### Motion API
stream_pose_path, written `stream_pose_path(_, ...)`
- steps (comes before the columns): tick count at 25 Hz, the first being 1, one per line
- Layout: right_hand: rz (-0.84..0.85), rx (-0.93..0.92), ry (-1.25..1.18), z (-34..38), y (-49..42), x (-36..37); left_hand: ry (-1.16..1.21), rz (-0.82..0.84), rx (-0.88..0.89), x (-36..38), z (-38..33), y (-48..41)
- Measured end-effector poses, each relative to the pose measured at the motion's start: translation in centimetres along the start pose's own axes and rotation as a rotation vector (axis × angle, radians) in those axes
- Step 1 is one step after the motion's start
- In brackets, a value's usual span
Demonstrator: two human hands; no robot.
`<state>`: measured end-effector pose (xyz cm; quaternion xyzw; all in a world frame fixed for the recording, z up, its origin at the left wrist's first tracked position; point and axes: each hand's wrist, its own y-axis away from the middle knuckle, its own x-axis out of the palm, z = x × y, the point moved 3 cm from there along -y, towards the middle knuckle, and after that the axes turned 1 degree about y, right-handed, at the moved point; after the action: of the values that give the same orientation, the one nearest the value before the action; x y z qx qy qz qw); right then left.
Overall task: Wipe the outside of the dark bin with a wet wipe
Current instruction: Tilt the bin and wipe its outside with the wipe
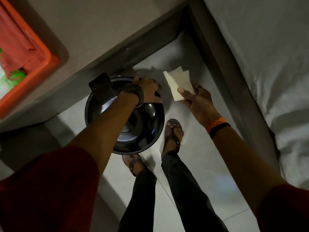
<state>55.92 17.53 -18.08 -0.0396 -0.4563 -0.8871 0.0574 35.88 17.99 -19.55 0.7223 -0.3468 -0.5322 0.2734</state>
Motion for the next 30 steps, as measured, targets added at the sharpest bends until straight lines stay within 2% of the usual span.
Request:
stream_pose_path(2,-0.058,-0.048,0.028,-0.5,-0.2,-0.2,-0.125,0.123,0.078,0.8,-0.2,-0.3)
stream_pose_path(4,-0.185,-0.097,0.096,-1.0,0.1,0.0,-0.099,0.146,0.15,0.8,-0.6,0.3)
stream_pose_path(6,-0.328,-0.184,0.335,-1.4,0.9,0.9,-0.067,0.152,0.19,0.8,-0.6,2.0)
stream_pose_path(8,-0.396,-0.315,0.636,-1.9,2.2,2.5,-0.039,0.102,0.24,0.9,0.0,5.0)
stream_pose_path(10,-0.293,-0.421,0.738,-3.0,4.0,5.1,-0.011,0.004,0.292,1.4,1.8,8.9)
stream_pose_path(12,-0.039,-0.48,0.805,-5.7,6.3,8.2,0.044,-0.061,0.315,2.3,4.1,12.7)
stream_pose_path(15,0.361,-0.404,0.756,-11.0,9.7,13.3,0.173,-0.075,0.282,4.2,6.8,16.3)
stream_pose_path(17,0.513,-0.42,0.802,-13.2,9.5,15.3,0.279,-0.089,0.24,5.7,8.4,17.3)
stream_pose_path(19,0.464,-0.524,0.951,-13.1,5.6,15.8,0.337,-0.132,0.23,7.5,9.9,18.0)
stream_pose_path(22,0.116,-0.335,1.012,-10.6,-1.7,14.8,0.341,-0.195,0.25,9.6,11.1,18.9)
stream_pose_path(23,0.053,-0.275,1.012,-10.3,-2.8,14.4,0.339,-0.221,0.255,9.9,11.2,19.0)
stream_pose_path(25,0.127,-0.276,0.968,-11.7,-0.3,15.0,0.365,-0.257,0.255,9.8,11.1,18.9)
stream_pose_path(28,0.474,-0.266,0.623,-16.4,10.1,17.1,0.454,-0.267,0.261,9.6,11.1,18.7)
stream_pose_path(29,0.526,-0.283,0.596,-17.1,12.0,17.5,0.478,-0.271,0.261,9.7,11.2,18.7)
stream_pose_path(30,0.506,-0.336,0.643,-16.6,11.9,17.4,0.501,-0.274,0.256,9.9,11.3,18.7)
